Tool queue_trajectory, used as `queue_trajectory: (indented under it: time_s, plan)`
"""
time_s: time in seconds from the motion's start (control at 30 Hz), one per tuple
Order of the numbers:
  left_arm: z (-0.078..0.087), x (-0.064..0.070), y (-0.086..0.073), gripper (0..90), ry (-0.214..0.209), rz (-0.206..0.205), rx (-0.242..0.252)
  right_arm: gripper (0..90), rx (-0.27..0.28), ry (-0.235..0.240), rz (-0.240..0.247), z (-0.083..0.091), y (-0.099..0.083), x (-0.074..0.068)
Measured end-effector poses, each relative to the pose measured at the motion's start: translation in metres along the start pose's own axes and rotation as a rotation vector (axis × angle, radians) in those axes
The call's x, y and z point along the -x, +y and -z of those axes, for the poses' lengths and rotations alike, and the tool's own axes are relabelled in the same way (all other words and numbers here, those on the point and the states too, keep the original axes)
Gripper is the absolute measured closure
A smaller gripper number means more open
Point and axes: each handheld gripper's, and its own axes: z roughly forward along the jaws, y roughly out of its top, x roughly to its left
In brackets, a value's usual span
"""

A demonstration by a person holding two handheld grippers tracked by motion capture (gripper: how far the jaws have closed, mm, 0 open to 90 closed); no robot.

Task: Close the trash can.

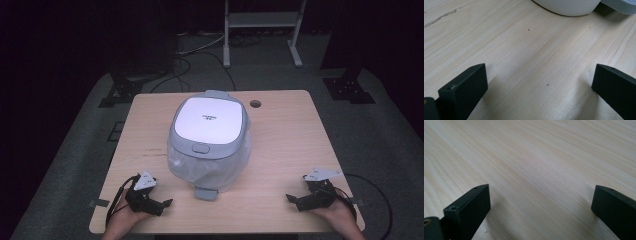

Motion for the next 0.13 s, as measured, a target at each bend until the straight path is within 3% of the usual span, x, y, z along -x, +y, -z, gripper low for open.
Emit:
queue_trajectory:
  time_s: [0.13]
  plan:
    - [0.0000, 0.0000, 0.0000, 0.0, 0.000, 0.000, 0.000, 1.2, 0.014, -0.006, 0.004, -0.0006, -0.0015, 0.0005]
